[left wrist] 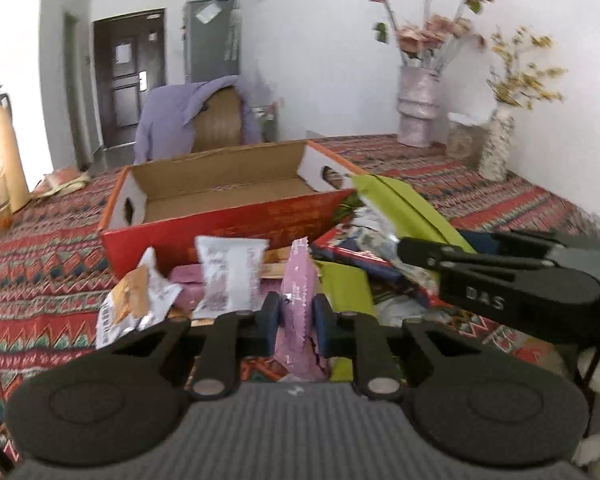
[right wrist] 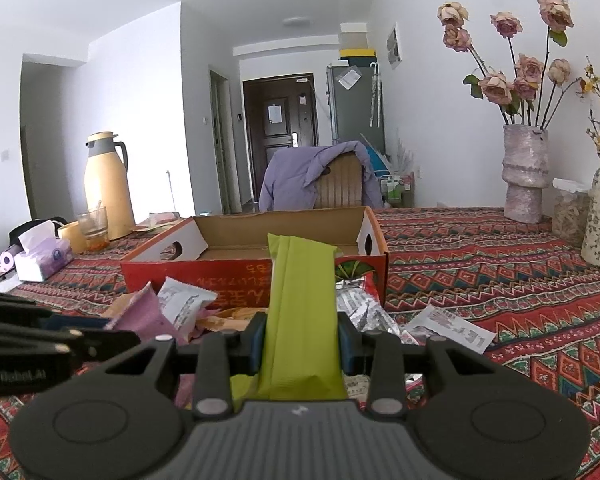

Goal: Organize snacks
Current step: 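Lift the green bar with the right gripper while the left gripper grasps the pink packet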

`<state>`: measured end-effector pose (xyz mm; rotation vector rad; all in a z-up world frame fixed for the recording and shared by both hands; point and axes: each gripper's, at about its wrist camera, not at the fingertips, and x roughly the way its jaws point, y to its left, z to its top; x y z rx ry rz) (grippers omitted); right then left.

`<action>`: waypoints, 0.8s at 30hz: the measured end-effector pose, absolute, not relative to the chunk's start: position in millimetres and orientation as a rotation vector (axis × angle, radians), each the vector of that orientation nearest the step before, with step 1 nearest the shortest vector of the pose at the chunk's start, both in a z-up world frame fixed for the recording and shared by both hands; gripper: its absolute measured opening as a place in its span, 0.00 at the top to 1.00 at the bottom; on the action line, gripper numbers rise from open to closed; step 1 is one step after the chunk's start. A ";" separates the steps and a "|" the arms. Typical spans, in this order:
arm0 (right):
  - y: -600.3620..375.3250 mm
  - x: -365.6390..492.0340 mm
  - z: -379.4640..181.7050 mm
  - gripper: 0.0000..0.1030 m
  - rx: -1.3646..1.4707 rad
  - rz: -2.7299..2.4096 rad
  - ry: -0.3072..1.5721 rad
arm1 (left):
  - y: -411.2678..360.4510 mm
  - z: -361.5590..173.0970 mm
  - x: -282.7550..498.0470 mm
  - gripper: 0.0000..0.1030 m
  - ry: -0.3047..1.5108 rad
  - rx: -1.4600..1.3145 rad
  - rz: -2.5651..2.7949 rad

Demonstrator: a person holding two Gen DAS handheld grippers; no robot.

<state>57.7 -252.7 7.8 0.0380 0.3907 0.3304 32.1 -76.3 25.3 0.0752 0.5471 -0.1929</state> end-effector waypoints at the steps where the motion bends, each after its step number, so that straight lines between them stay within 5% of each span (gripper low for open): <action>1: -253.2 57.7 7.7 0.66 0.039 0.330 0.391 | -79.8 25.6 32.4 0.82 0.545 0.085 -0.198; 24: -264.6 60.8 -0.4 0.66 0.071 0.327 0.405 | -85.4 1.9 70.3 0.80 0.678 0.010 -0.226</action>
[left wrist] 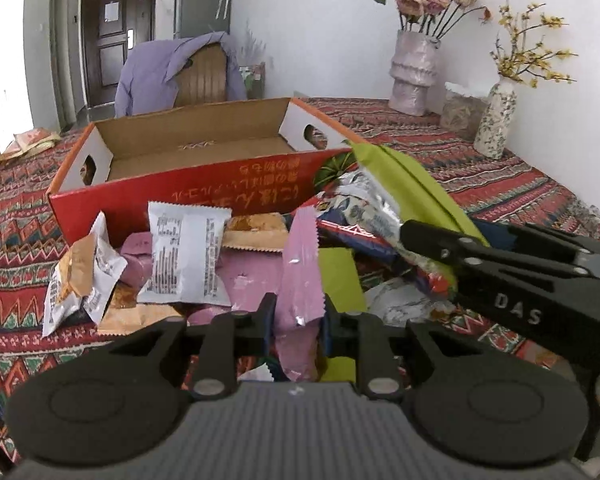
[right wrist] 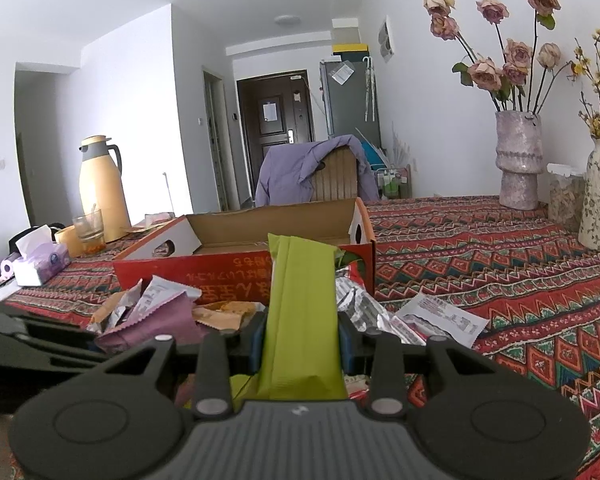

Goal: Organize snacks
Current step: 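Lift the green bar with the right gripper while the left gripper grasps the pink packet, then carry both packets over the box and open both grippers to drop them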

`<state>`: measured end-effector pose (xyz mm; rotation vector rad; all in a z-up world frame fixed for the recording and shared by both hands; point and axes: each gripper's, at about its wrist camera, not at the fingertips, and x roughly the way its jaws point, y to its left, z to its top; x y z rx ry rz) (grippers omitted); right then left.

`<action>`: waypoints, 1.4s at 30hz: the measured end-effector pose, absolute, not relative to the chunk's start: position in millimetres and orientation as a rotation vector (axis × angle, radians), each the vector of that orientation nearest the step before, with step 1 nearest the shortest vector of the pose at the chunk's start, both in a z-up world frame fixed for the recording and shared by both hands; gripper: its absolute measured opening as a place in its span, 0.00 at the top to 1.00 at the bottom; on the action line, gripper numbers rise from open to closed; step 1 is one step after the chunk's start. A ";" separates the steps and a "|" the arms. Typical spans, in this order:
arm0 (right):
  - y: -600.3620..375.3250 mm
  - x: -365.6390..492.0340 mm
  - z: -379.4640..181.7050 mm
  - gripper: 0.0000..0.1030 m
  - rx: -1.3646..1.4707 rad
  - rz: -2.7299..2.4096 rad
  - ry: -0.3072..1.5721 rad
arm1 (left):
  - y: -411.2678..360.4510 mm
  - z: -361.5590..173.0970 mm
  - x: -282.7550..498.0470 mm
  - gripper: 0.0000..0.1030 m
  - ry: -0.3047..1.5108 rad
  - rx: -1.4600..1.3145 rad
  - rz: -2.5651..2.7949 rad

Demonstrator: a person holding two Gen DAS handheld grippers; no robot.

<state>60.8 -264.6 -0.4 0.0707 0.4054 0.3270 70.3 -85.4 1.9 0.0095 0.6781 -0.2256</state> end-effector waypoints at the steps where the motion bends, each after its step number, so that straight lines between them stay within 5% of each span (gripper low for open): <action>1: -264.6 61.0 -0.4 0.66 0.071 0.328 0.406 | -84.6 2.0 70.0 0.80 0.673 0.007 -0.225; 24: -229.1 119.2 65.7 0.66 0.012 0.341 0.253 | -40.5 91.8 107.8 0.80 0.418 -0.070 -0.113; 42: -186.0 292.0 38.0 0.66 -0.015 0.271 0.575 | -1.3 57.4 251.6 0.80 0.602 -0.071 0.135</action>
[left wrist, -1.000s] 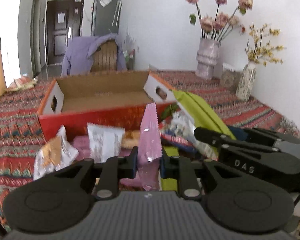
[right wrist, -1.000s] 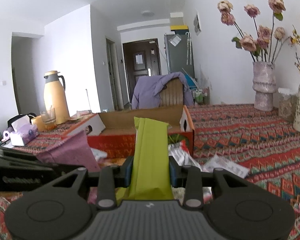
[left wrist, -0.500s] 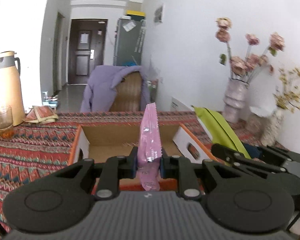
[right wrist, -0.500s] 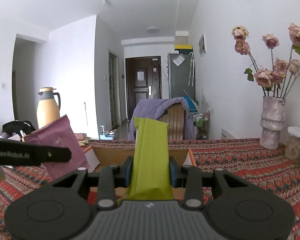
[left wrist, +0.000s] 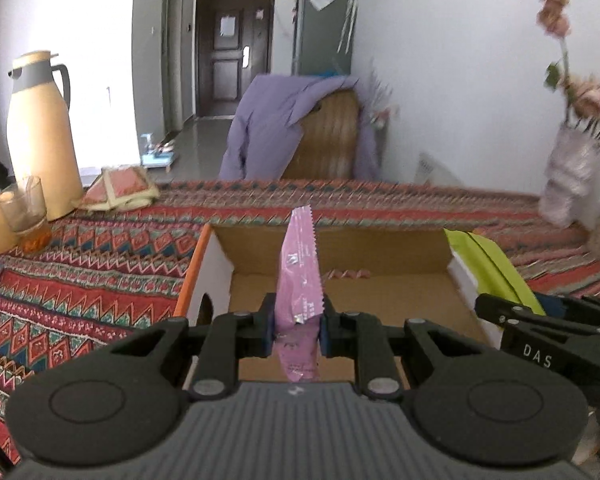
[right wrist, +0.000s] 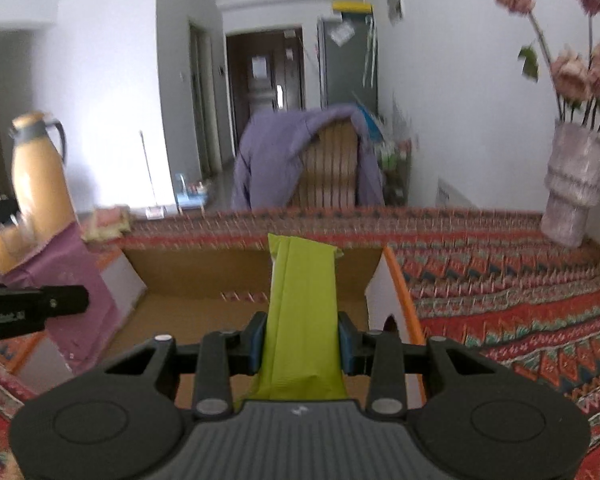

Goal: Organize snacks
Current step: 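Carry both packets over the box and open both grippers to drop them, then move both grippers back toward the snack pile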

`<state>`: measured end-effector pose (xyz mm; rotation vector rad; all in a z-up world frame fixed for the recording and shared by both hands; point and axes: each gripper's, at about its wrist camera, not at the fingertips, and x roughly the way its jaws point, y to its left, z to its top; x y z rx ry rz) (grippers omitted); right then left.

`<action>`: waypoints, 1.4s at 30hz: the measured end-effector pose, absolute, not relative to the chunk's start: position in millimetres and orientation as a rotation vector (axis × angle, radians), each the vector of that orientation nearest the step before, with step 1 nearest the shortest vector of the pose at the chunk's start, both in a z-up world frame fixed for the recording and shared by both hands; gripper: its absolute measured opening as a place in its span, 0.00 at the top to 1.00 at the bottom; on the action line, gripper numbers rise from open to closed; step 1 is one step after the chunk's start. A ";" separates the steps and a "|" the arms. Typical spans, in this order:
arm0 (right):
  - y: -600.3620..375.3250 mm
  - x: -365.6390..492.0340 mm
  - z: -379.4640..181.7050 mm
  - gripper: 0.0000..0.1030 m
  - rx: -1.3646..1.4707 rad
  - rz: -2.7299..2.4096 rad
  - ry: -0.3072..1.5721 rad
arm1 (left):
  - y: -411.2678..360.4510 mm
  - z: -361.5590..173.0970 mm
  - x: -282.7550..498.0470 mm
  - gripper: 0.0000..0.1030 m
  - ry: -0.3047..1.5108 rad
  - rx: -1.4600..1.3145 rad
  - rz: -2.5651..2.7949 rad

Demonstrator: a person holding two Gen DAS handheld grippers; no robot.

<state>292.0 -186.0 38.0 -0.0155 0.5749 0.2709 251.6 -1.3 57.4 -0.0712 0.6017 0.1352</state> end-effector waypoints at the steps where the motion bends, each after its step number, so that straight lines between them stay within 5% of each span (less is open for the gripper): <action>1: -183.6 297.2 32.0 0.66 -0.022 0.265 0.598 | -0.8 51.9 256.1 0.80 0.618 -0.063 0.146; 11: -167.3 314.1 2.5 0.64 -0.105 0.272 0.733 | -0.9 23.3 269.7 0.79 0.704 -0.037 0.155; 13: -168.7 311.1 4.8 0.61 -0.106 0.278 0.725 | 0.6 26.2 265.9 0.64 0.685 -0.047 0.149; 14: -171.1 309.2 6.7 0.54 -0.101 0.282 0.722 | 3.5 28.4 264.6 0.47 0.673 -0.062 0.150; 20: -190.4 291.6 25.8 0.16 -0.039 0.307 0.656 | 14.1 56.7 235.8 0.01 0.538 -0.122 0.144; 24: -202.2 264.9 41.9 0.00 -0.023 0.341 0.592 | 14.7 74.4 211.2 0.00 0.476 -0.128 0.126; 42: -238.4 107.2 50.3 0.00 -0.024 0.390 0.462 | 4.9 66.6 75.9 0.00 0.424 -0.123 0.067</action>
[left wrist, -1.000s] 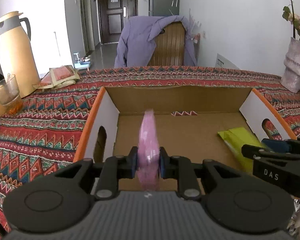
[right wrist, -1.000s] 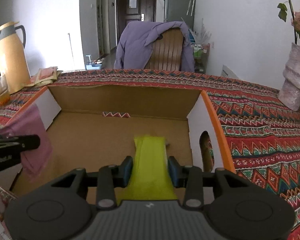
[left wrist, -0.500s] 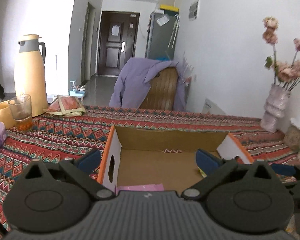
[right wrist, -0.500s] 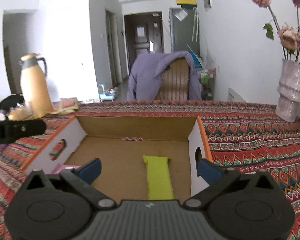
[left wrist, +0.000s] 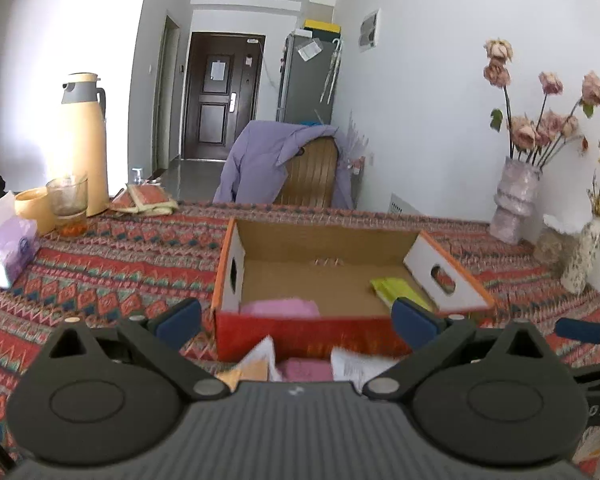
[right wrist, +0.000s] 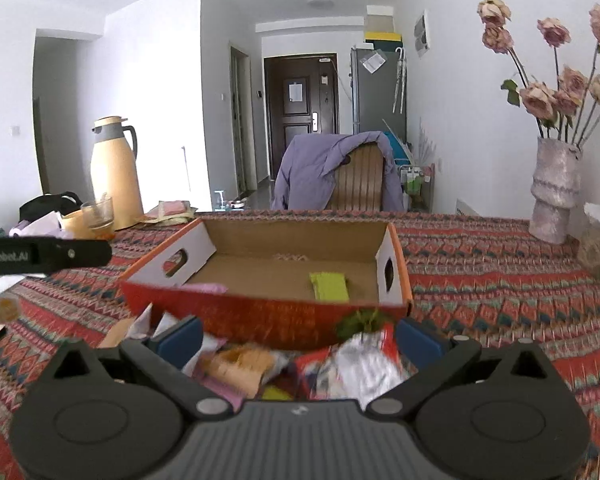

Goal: Organize snacks
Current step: 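Move both grippers back toward the snack pile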

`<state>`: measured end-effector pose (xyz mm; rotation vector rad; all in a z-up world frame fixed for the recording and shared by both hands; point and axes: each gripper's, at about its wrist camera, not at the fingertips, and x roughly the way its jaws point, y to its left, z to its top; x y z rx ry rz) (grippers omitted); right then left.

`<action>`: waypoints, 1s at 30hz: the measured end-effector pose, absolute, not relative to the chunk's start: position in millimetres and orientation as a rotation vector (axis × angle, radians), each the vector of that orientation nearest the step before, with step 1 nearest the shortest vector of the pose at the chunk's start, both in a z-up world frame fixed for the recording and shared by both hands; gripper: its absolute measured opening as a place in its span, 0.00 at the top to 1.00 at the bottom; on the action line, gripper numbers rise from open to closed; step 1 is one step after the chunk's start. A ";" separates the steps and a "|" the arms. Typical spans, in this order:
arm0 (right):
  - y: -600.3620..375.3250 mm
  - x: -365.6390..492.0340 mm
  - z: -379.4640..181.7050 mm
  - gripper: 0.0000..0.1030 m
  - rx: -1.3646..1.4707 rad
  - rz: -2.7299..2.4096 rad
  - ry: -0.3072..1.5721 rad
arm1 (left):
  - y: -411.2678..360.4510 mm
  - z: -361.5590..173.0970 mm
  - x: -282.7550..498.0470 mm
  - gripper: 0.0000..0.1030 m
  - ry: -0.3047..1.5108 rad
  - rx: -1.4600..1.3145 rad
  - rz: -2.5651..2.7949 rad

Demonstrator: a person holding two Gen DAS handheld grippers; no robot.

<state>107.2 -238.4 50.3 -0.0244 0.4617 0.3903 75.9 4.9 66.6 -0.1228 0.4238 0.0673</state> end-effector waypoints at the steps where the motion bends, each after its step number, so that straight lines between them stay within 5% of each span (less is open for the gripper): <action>1: -239.6 101.0 47.9 0.00 -0.023 0.386 0.463 | 4.4 63.6 70.5 0.00 0.424 -0.124 0.071; 24: -249.0 50.3 3.2 0.00 -0.030 0.370 0.528 | 10.3 6.4 14.8 0.00 0.511 -0.149 0.001; 30: -247.9 49.8 -7.0 0.20 -0.076 0.348 0.574 | 11.2 2.4 17.5 0.00 0.528 -0.153 0.008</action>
